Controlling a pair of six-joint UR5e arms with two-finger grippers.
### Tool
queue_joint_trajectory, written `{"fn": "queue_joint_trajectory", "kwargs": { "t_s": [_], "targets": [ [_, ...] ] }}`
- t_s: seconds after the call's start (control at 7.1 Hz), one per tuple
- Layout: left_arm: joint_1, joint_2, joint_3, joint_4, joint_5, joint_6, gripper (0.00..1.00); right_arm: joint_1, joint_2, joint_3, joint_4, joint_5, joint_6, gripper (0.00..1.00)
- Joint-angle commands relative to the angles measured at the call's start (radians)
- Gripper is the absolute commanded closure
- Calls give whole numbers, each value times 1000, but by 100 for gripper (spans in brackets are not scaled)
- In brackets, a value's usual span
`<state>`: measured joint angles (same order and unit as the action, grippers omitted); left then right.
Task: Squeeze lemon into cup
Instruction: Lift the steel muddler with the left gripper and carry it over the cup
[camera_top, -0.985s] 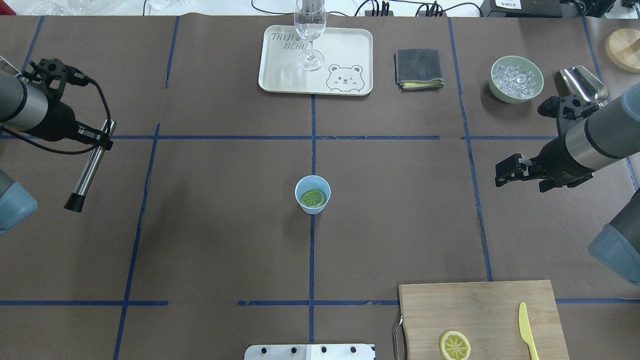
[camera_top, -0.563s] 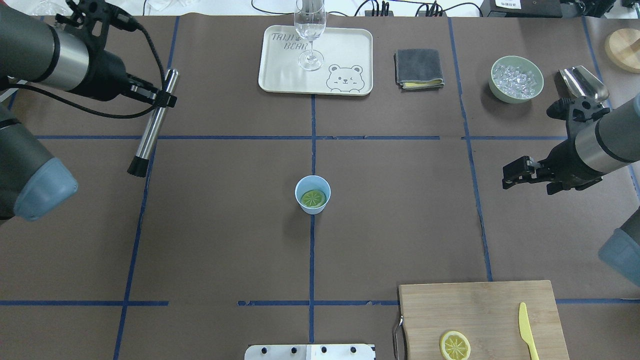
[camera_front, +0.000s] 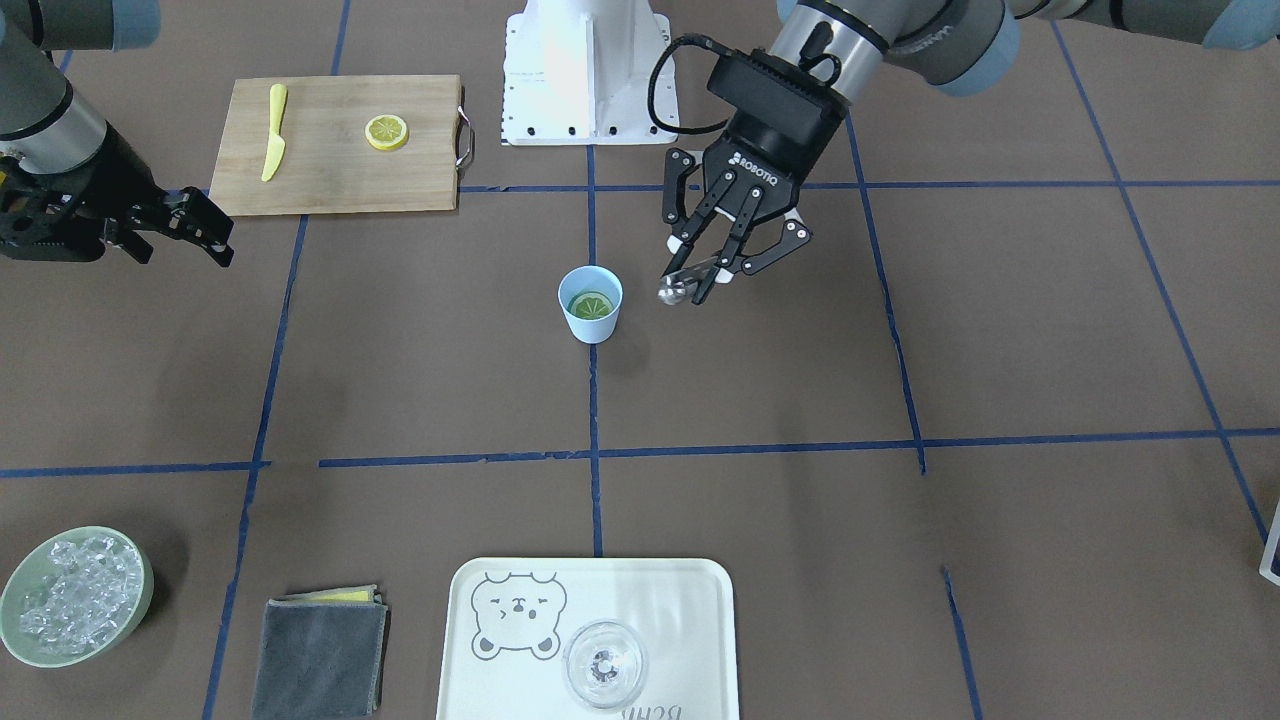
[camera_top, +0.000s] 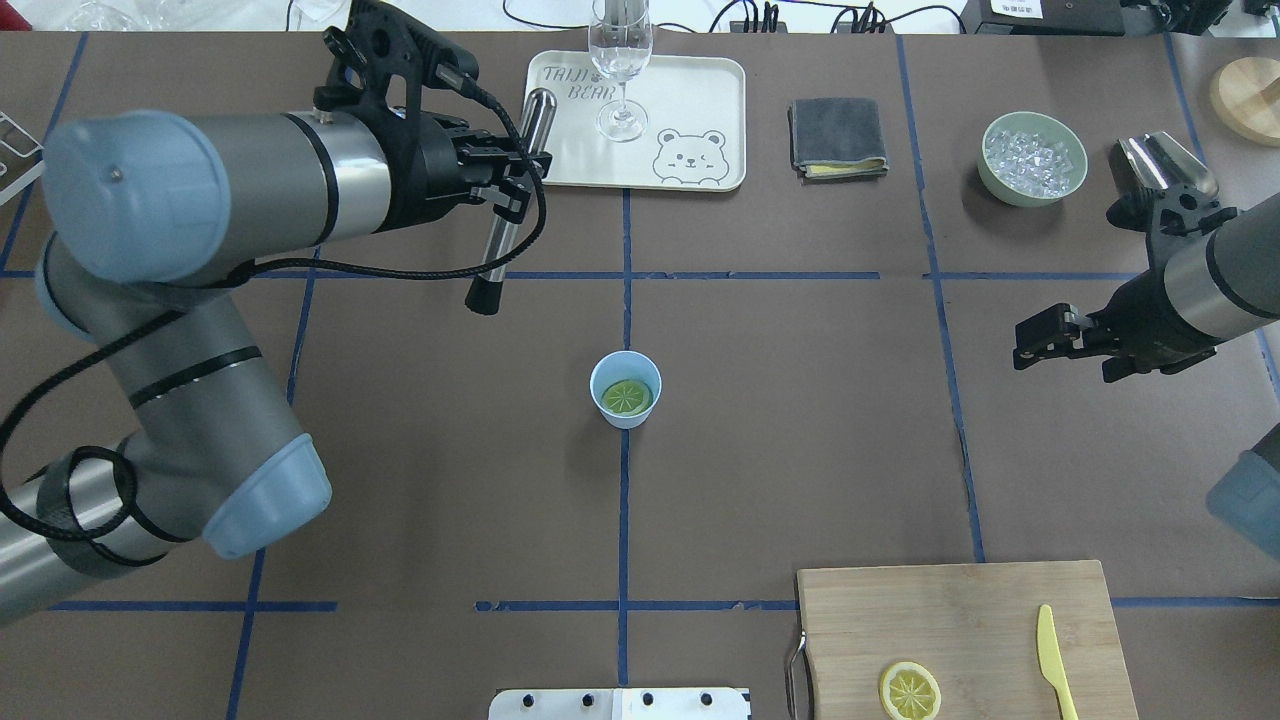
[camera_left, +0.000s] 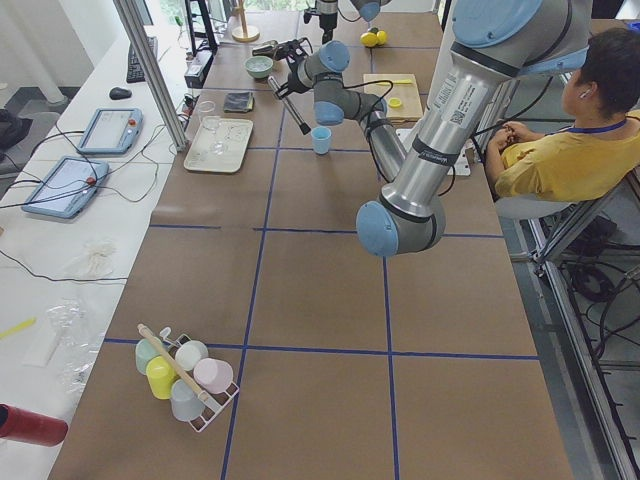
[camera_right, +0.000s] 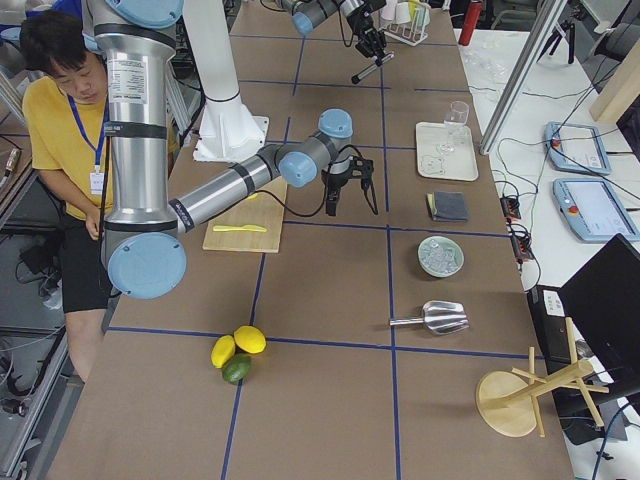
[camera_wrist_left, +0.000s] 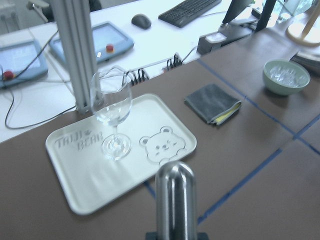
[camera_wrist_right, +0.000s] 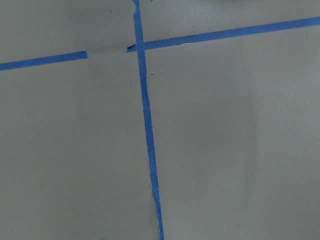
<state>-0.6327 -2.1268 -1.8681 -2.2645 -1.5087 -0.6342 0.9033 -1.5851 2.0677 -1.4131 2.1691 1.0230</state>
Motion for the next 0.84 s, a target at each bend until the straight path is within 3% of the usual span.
{"fn": "queue_joint_trajectory", "kwargs": {
  "t_s": [0.0, 0.42, 0.7],
  "targets": [
    [174, -13, 82, -228, 309, -2, 100, 26, -10, -3, 0, 1, -4, 0],
    [313, -86, 177, -237, 546, -47, 100, 34, -22, 0, -1, 4, -9, 0],
    [329, -94, 207, -237, 559, -48, 100, 35, -24, 0, -1, 8, -9, 0]
  ]
}}
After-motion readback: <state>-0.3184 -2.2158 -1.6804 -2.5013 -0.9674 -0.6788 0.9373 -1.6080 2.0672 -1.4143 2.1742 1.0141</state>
